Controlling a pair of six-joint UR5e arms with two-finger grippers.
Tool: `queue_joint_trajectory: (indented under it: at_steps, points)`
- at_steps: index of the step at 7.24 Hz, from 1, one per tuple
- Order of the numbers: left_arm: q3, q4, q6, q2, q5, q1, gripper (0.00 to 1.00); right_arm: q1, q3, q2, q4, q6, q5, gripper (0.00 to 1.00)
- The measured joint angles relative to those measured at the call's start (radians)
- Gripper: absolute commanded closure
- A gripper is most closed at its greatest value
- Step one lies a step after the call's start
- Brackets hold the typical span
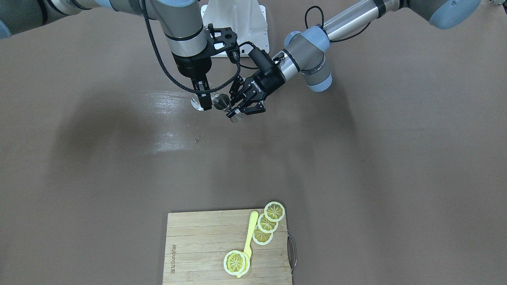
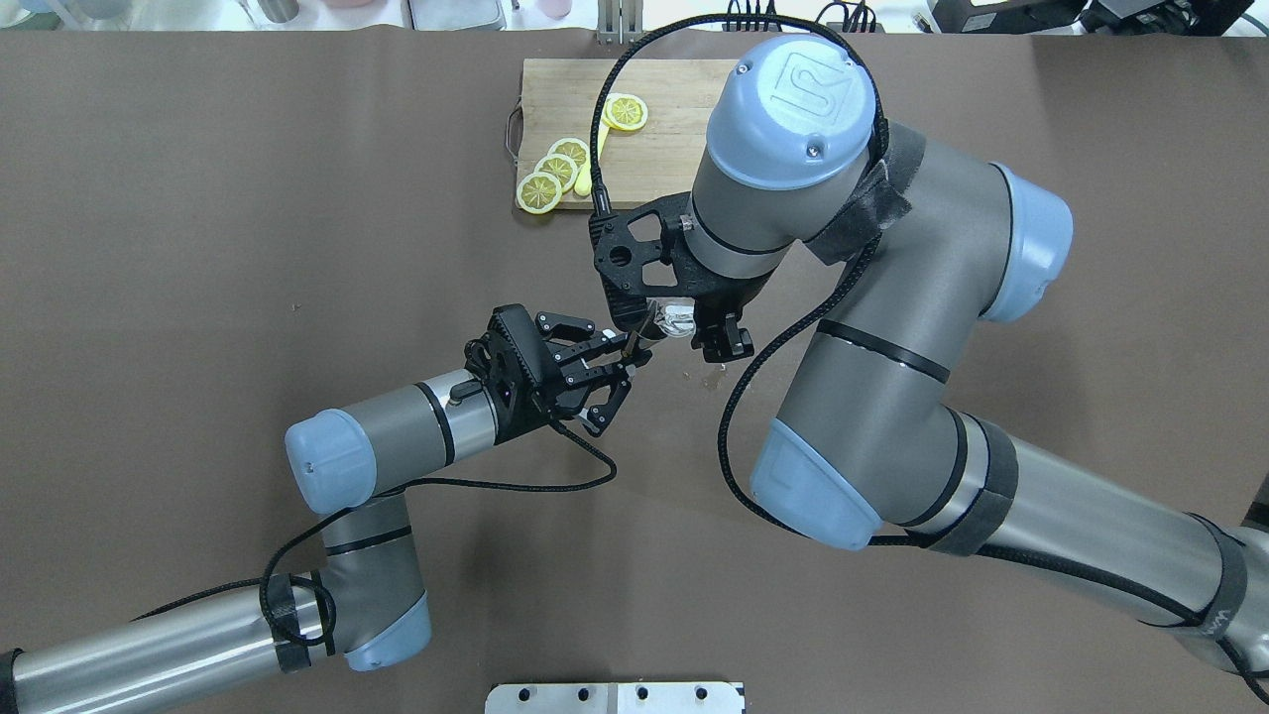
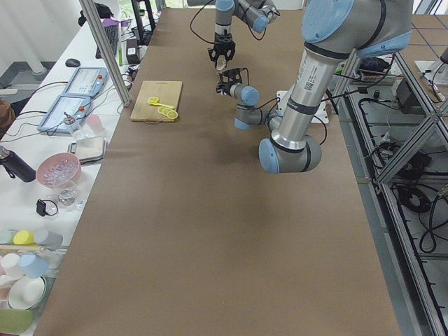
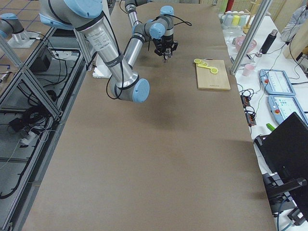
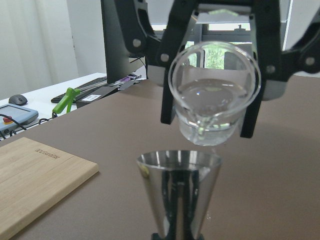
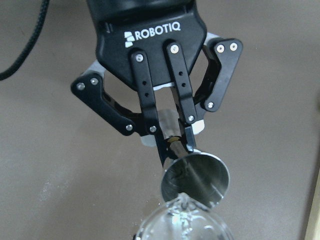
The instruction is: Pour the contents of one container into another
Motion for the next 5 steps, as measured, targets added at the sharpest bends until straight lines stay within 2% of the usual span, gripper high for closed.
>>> queue_joint_trajectory:
  at_steps: [5]
  points:
    - [0.0,0.0,0.0,0.0,0.0,0.0,1.0,-0.001,-0.047,0.054,-0.054,0.0,-0.03,1.0]
